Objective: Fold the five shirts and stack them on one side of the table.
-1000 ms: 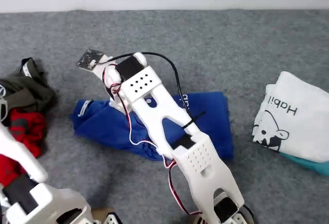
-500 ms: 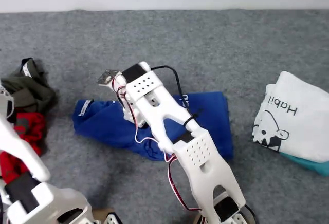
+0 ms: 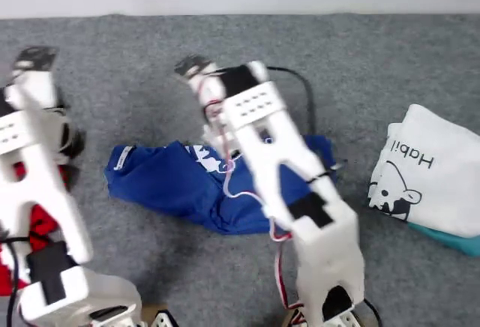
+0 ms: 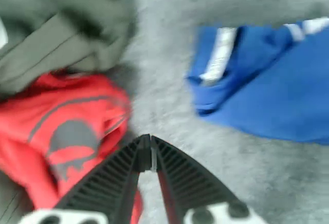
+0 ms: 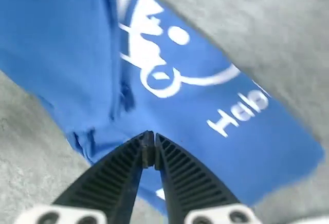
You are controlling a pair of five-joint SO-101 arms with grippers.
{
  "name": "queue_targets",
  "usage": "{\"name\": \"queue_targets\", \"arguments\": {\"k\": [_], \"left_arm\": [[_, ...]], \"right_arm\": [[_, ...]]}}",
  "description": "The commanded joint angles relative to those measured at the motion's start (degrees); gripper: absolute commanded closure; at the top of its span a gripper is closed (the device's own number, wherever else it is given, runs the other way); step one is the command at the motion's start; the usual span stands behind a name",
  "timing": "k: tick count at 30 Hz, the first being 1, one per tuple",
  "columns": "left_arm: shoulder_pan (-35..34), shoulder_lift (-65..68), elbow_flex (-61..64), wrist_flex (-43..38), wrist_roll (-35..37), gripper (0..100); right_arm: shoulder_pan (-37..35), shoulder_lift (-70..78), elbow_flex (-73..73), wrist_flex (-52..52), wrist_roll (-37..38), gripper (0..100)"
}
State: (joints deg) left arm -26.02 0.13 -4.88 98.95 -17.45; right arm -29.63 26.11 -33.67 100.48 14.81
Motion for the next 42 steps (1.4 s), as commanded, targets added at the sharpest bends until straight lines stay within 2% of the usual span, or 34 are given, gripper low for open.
{"name": "queue_targets", "arguments": {"k": [1,5,9,14,20,27,32,37,42], "left_arm": [[8.44,-1.49,2.86,1.05,0.79,99],[16.62,1.93,8.48,-0.79,0.62,99],[20.48,8.0,11.03,-5.27,0.62,99],[20.31,17.93,11.03,-8.0,0.26,99],[17.49,24.7,12.44,-5.36,-3.6,99],[17.23,24.26,14.55,-4.84,-5.71,99],[18.81,15.65,10.42,-0.88,-5.63,99],[25.49,5.1,11.38,1.49,-4.66,99],[33.58,2.46,14.55,-0.7,-1.58,99]], "right_arm": [[6.02,-10.95,5.27,2.51,-0.7,99.0],[12.18,-17.63,13.19,2.51,-0.79,99.0],[17.1,-22.99,19.96,2.33,-0.79,99.0],[21.76,-27.56,25.93,2.33,-0.7,99.0],[23.96,-30.99,30.15,2.33,-0.7,99.0],[23.52,-31.43,30.86,2.24,-0.79,99.0],[23.52,-31.43,30.86,2.24,-0.79,99.0],[23.52,-31.43,30.86,2.24,-0.79,99.0],[23.43,-31.52,30.86,2.24,-0.79,99.0]]}}
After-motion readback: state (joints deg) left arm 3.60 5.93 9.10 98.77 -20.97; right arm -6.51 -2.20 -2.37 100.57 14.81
